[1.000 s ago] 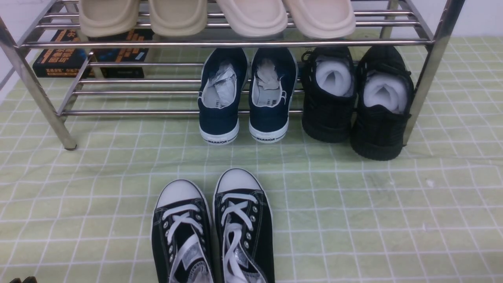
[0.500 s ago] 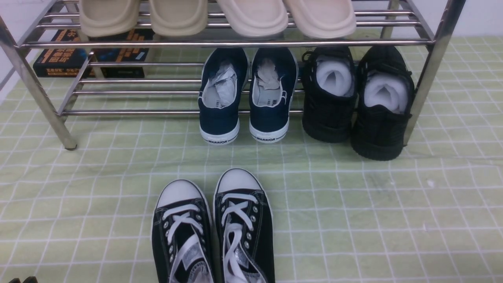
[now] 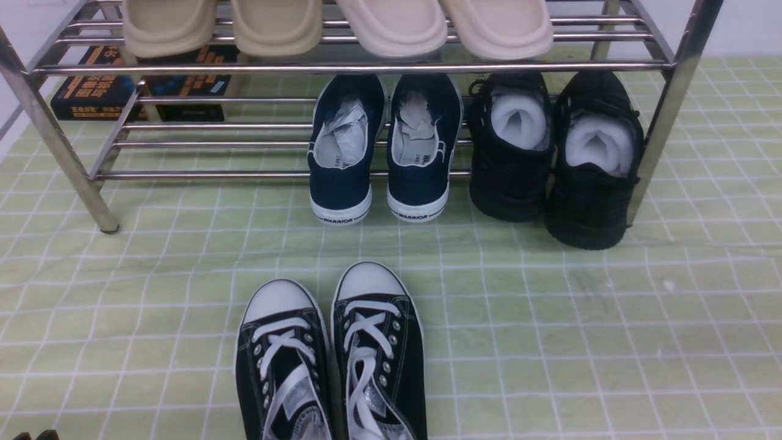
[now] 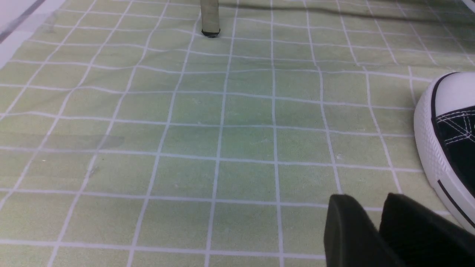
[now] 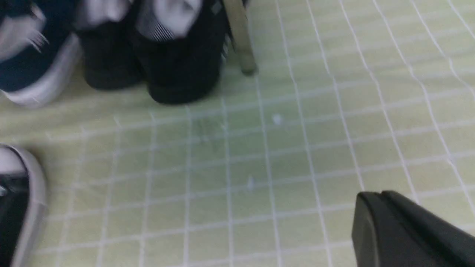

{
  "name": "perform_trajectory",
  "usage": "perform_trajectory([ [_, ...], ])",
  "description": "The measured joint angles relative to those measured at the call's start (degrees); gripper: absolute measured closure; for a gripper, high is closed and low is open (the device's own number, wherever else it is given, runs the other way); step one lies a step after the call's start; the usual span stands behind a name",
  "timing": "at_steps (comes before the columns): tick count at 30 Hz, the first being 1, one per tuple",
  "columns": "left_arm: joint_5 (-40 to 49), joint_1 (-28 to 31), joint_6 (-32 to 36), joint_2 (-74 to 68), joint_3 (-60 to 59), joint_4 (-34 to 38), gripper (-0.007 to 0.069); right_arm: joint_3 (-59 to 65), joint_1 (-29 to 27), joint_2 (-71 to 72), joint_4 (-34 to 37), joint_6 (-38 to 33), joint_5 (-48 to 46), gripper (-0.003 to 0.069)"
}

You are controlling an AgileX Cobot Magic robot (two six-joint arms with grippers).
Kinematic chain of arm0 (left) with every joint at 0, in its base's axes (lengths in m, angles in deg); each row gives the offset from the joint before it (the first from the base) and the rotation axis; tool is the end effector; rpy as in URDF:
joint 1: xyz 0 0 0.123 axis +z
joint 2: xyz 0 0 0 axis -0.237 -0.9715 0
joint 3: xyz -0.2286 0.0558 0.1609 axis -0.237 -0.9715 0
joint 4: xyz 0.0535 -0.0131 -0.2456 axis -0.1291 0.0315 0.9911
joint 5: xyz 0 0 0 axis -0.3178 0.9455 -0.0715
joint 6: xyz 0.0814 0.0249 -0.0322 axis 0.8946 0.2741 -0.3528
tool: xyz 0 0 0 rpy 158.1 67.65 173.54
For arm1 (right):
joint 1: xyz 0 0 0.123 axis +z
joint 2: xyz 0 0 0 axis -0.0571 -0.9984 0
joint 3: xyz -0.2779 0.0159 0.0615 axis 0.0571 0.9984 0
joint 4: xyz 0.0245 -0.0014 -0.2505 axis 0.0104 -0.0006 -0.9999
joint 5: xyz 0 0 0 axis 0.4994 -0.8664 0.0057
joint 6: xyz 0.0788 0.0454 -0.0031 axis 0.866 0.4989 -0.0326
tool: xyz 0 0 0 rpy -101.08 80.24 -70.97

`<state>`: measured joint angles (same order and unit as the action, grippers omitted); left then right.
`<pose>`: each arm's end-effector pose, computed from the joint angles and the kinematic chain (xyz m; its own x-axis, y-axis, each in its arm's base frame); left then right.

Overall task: Take the shoes off the shelf with your hand from the green coffee tablecloth.
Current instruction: 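Reach toward the shoe rack and grasp a shoe on it with the right gripper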

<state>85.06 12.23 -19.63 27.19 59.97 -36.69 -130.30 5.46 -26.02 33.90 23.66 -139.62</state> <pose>0.0520 0.0011 0.1742 -0.2982 -0.0388 -0.9537 -0.0143 0.9992 -0.0362 0.0859 0.0041 0.3309 -0.5944 0.2332 -0.7696 0.1101 0.9716 0.2093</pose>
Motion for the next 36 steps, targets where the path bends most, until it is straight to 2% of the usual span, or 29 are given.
perform_trajectory([
  [3,0.0,0.0,0.0,0.0,0.0,0.0,0.0453,-3.9,0.0,-8.2,-0.7,-1.4,-3.7,0.0664],
  [5,0.0,0.0,0.0,0.0,0.0,0.0,0.0449,-6.1,0.0,-13.4,2.6,-5.2,-5.3,0.0662],
  [11,0.0,0.0,0.0,0.0,0.0,0.0,0.0445,-12.1,1.5,-28.7,23.8,-25.0,-12.4,0.0659],
  [13,0.0,0.0,0.0,0.0,0.0,0.0,0.0445,-14.2,5.0,-33.6,29.9,-29.7,-14.0,0.0659],
  [15,0.0,0.0,0.0,0.0,0.0,0.0,0.0443,-16.9,10.6,-38.4,32.5,-31.3,-14.8,0.0659],
  [16,0.0,0.0,0.0,0.0,0.0,0.0,0.0441,-18.8,14.7,-41.1,32.6,-31.2,-14.8,0.0659],
  [18,0.0,0.0,0.0,0.0,0.0,0.0,0.044,-20.3,17.7,-43.0,32.0,-30.7,-14.8,0.0659],
  [19,0.0,0.0,0.0,0.0,0.0,0.0,0.0437,-23.3,22.9,-46.3,29.9,-28.7,-14.6,0.0659],
  [21,0.0,0.0,0.0,0.0,0.0,0.0,0.0433,-28.3,29.2,-50.7,25.4,-24.8,-14.1,0.0657],
  [22,0.0,0.0,0.0,0.0,0.0,0.0,0.0432,-31.7,33.3,-54.2,22.0,-20.7,-13.4,0.0655],
  [23,0.0,0.0,0.0,0.0,0.0,0.0,0.0431,-32.3,33.8,-54.7,21.4,-20.7,-13.4,0.0655],
  [24,0.0,0.0,0.0,0.0,0.0,0.0,0.0429,-37.6,37.8,-58.9,16.2,-13.5,-12.3,0.0645],
  [27,0.0,0.0,0.0,0.0,0.0,0.0,0.0427,-45.3,41.8,-64.4,9.4,-5.0,-11.0,0.061],
  [30,0.0,0.0,0.0,0.0,0.0,-0.1,0.0426,-54.3,44.5,-70.1,4.1,1.2,-10.3,0.0527],
  [36,0.0,0.0,0.0,0.0,0.0,-0.1,0.0426,-69.2,45.4,-79.6,1.7,4.0,-10.0,0.0328],
])
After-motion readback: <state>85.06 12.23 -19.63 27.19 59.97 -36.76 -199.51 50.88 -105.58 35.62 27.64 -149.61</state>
